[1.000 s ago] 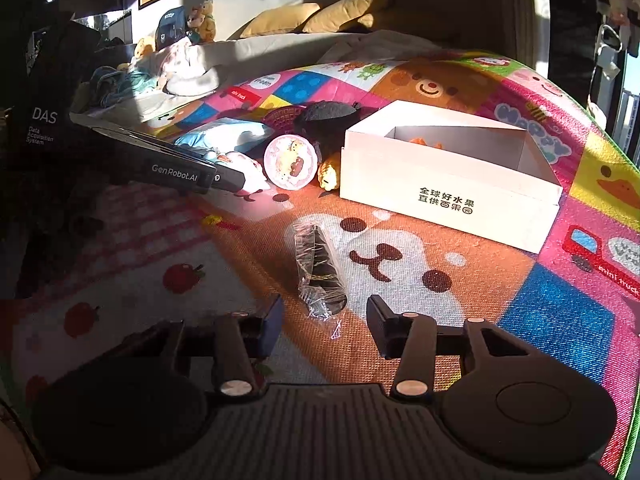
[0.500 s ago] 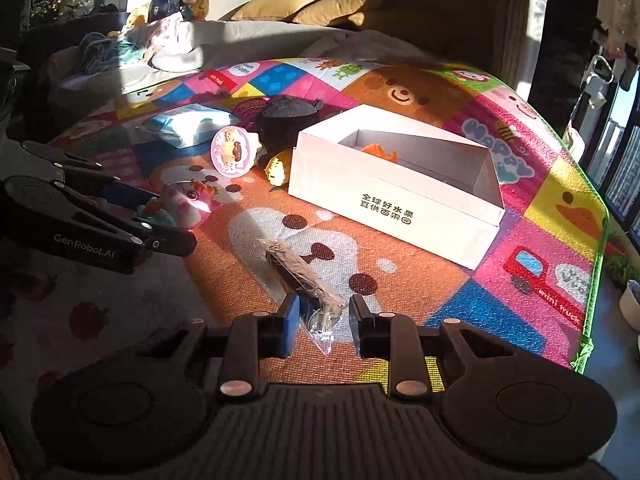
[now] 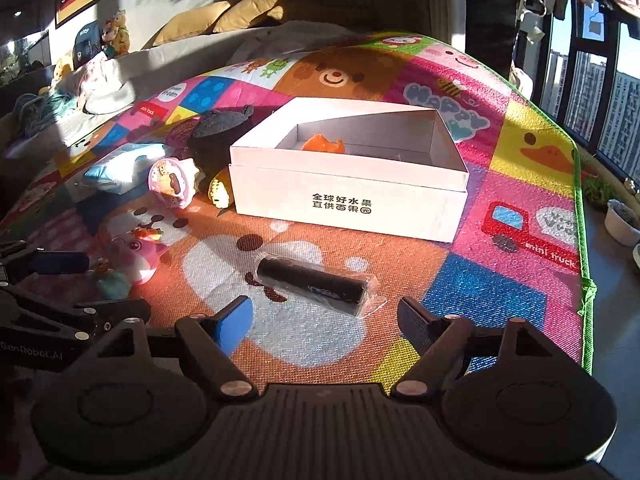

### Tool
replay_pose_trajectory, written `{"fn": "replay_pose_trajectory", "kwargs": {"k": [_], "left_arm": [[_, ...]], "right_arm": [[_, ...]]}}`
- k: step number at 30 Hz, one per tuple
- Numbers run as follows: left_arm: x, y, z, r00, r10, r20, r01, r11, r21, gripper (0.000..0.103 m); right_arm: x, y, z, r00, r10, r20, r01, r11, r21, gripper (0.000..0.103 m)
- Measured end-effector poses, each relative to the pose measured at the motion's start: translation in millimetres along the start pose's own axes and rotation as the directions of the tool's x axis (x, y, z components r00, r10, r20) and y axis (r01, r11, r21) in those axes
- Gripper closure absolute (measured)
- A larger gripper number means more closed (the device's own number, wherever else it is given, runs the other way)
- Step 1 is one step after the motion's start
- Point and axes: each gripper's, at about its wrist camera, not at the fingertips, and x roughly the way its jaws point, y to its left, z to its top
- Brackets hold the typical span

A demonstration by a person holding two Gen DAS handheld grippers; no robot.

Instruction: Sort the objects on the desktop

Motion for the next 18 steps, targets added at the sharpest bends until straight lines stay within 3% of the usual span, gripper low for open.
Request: {"fn": "replay_pose_trajectory", "kwargs": {"k": [8,10,18], "left_arm": [[-1.4,1.7,-1.9,1.0,0.013,0.002,-0.013,1.0,-0.012,0.0],[-1.2,2.3,-2.2,1.0,0.009,0.001,-0.009,1.0,-0.017,0.0],[-4.9,-2.1,-2.6,1.0,-0.009,0.028,0.009,1.0,0.008,0.0]], "right_arm": [[40.1,19.7,16.6,0.997,-0.065,-0.038,0.068,0.995,0.072,0.014],[45.5,20.4,17.0,0.996,-0.081,-0.047,0.084,0.995,0.062,0.02],[1.7,15.9,-5.7,1.0,0.001,0.002,-0.001,0.999,-0.051,0.023]]}}
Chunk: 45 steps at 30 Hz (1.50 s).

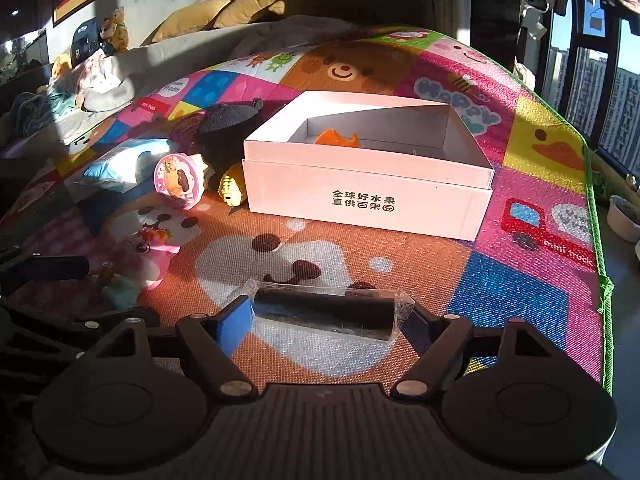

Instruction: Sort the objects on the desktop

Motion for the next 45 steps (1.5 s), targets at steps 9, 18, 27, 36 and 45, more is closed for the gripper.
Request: {"fn": "replay_pose_trajectory", "kwargs": {"k": [9,18,27,36,45], "left_arm": [[4.1,-11.6,11.0,0.999,0.026,0.043,-0.03,0.997,0.075,0.007],[-2.2,-3.1,6.0,0.999,0.027,0.02,-0.027,1.0,0.013,0.0],[-0.5,-2.6,8.2,1.0,-0.008,0.012,0.007,0.999,0.032,0.0],[9.8,-9.9,18.4,0.999,0.045,0.022,-0.047,0.994,0.096,0.017],[21.2,-10.7,15.5,0.999,0.035,-0.024,-0.032,0.993,0.117,0.044]], "right_arm": [[-41.8,-0.5,-35.8,1.0,0.019,0.005,-0.019,0.997,-0.08,0.023],[-34.3,-1.6,-43.5,1.0,0.026,0.007,-0.025,0.999,-0.045,0.021],[-30.4,-6.3,-43.3,0.997,0.063,-0.034,-0.063,0.998,0.005,0.008],[-30.5,-2.7,-44.3,0.998,0.055,-0.035,-0.055,0.998,-0.007,0.004],[-30.8,-1.4,-42.4,0.999,0.029,-0.017,-0.029,1.0,-0.004,0.007]]}}
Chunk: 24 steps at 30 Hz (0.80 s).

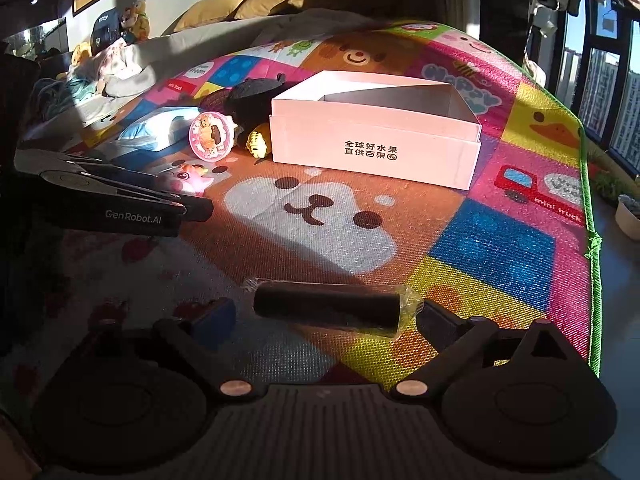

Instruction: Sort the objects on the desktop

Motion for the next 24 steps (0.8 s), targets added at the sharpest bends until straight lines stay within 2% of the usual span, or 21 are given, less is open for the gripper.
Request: {"fn": "replay_pose_trajectory", "kwargs": {"k": [1,5,9,13,16,19,24], "left_arm": [[-0.4,0.3,-0.2,1.0,-0.004,-0.003,0.004,1.0,0.002,0.047],[-9.5,0.0,-2.7,1.0,-0.021,0.0,0.021,1.0,0.017,0.048],[-30.8,-4.1,-8.3,0.999,-0.03,0.018,0.029,0.998,0.062,0.048],[-56.3,-7.2,-5.6,0.997,-0.042,0.059,0.036,0.996,0.086,0.048],[-77.4,-12.6,9.2,0.99,-0.05,0.132,0.036,0.994,0.106,0.048],[-93.3,-22.2,33.4,0.974,-0.058,0.22,0.025,0.988,0.151,0.048],[-80.0,-34.4,89.3,0.946,-0.072,0.315,0.017,0.984,0.176,0.048]], "right_arm": [[0.7,0.5,0.6,1.0,-0.003,0.0,0.003,1.0,-0.002,0.01],[-2.3,2.5,3.9,1.0,0.008,-0.001,-0.008,1.0,-0.007,0.022],[-16.9,1.9,5.8,1.0,0.007,0.02,-0.006,1.0,-0.021,0.023],[-41.3,-3.3,12.7,0.997,-0.017,0.076,0.02,0.999,-0.033,0.023],[-65.2,-8.5,24.5,0.989,-0.03,0.143,0.037,0.998,-0.042,0.023],[-91.5,-14.6,44.9,0.972,-0.039,0.233,0.054,0.997,-0.058,0.023],[-114.7,-39.2,102.7,0.932,-0.037,0.36,0.044,0.999,-0.012,0.023]]}}
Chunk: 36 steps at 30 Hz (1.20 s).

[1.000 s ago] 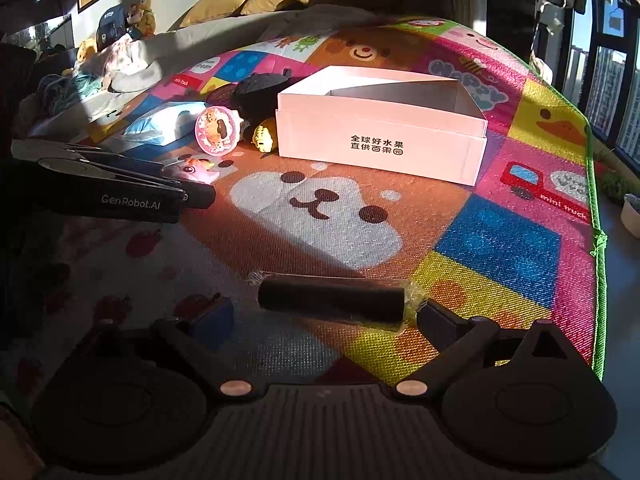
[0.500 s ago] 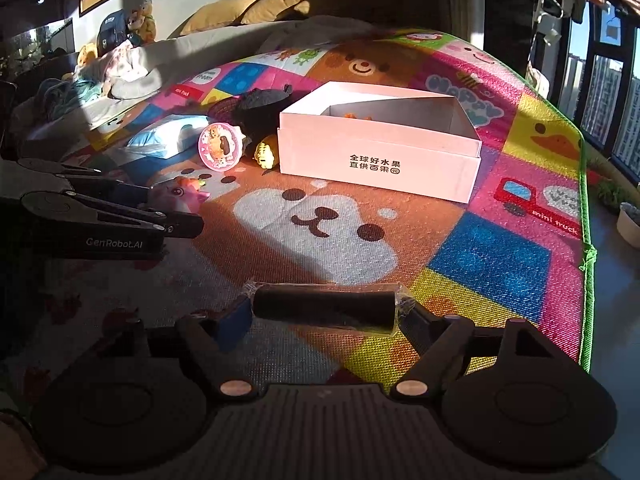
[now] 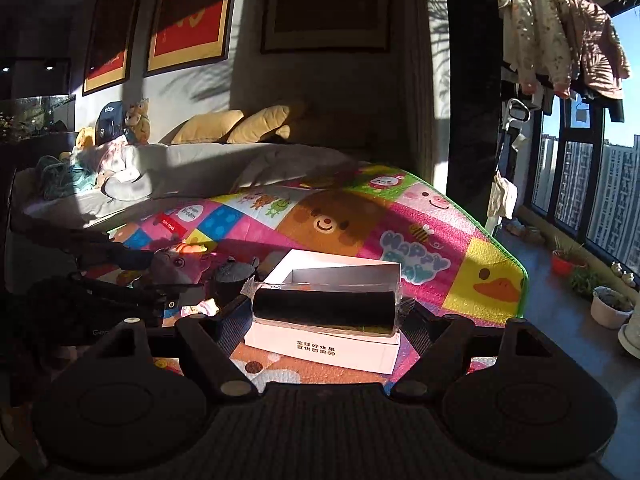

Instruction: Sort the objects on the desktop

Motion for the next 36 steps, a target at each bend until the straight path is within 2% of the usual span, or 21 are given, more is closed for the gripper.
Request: {"fn": "replay_pose_trajectory", "kwargs": {"k": [5,6,8,9,10,12,14,18,19,21,23,24,26,29,32,34,36], "left_arm": [[65.0,13.2,36.2,0.999,-0.012,0.035,0.014,0.998,-0.06,0.047],[76.4,16.6,38.6,0.999,-0.024,0.029,0.026,0.997,-0.077,0.046],[101.2,31.6,37.0,0.999,-0.035,-0.026,0.031,0.989,-0.145,0.037],[104.5,42.6,30.6,0.999,-0.017,-0.045,0.008,0.981,-0.194,0.029],[101.7,50.2,23.4,0.999,-0.01,-0.043,0.001,0.977,-0.215,0.017],[90.9,60.9,3.9,0.998,0.029,-0.05,-0.039,0.976,-0.214,0.007],[76.8,70.4,-24.9,0.994,0.054,-0.095,-0.072,0.976,-0.204,0.007],[69.1,76.5,-74.2,0.979,0.031,-0.201,-0.075,0.973,-0.218,0.004],[69.4,76.8,-83.0,0.976,0.042,-0.216,-0.089,0.973,-0.213,0.003],[70.3,83.1,-98.9,0.967,0.068,-0.245,-0.126,0.965,-0.228,0.002],[70.2,93.5,-108.0,0.962,0.068,-0.265,-0.144,0.949,-0.28,0.002],[69.3,100.2,-111.6,0.962,0.075,-0.264,-0.158,0.938,-0.308,0.001],[67.4,112.4,-115.6,0.96,0.12,-0.253,-0.205,0.916,-0.345,0.001],[63.0,131.7,-119.0,0.958,0.161,-0.235,-0.252,0.864,-0.435,0.001],[58.0,141.5,-122.6,0.956,0.187,-0.227,-0.277,0.831,-0.482,0.001],[57.1,144.2,-123.0,0.96,0.173,-0.219,-0.262,0.824,-0.502,0.0],[57.2,144.6,-123.0,0.964,0.165,-0.21,-0.252,0.823,-0.509,0.0]], "right_arm": [[51.4,-28.4,52.5,0.999,0.017,0.03,-0.02,0.997,0.08,0.023],[68.6,-33.8,60.5,0.999,0.03,0.016,-0.032,0.994,0.104,0.022],[101.3,-43.6,68.8,0.998,0.051,-0.034,-0.045,0.986,0.158,0.018],[116.6,-50.1,69.2,0.997,0.047,-0.058,-0.035,0.98,0.196,0.018],[123.6,-54.0,68.2,0.997,0.042,-0.067,-0.027,0.976,0.217,0.016],[133.2,-60.7,60.2,0.997,0.047,-0.062,-0.031,0.971,0.236,0.013],[134.7,-61.9,47.3,0.999,0.011,-0.032,-0.003,0.973,0.23,0.006],[148.8,-47.0,30.7,0.999,-0.037,-0.002,0.037,0.987,0.158,0.005],[154.0,-39.0,28.1,0.999,-0.033,-0.012,0.034,0.991,0.129,0.006],[168.1,-9.4,20.5,0.999,-0.009,-0.048,0.009,1.0,0.007,0.019],[178.4,22.2,11.7,0.997,0.01,-0.076,-0.02,0.992,-0.127,0.046],[181.7,47.3,4.3,0.995,0.034,-0.09,-0.053,0.975,-0.217,0.049],[185.2,78.6,-9.4,0.991,0.077,-0.107,-0.108,0.94,-0.324,0.052],[192.0,128.7,-34.1,0.978,0.122,-0.169,-0.189,0.859,-0.476,0.064],[204.3,158.8,-55.4,0.977,0.076,-0.198,-0.178,0.8,-0.573,0.065],[208.2,170.7,-68.1,0.98,0.044,-0.192,-0.159,0.754,-0.638,0.065],[211.9,178.3,-82.6,0.985,0.007,-0.172,-0.13,0.69,-0.712,0.065]]}}
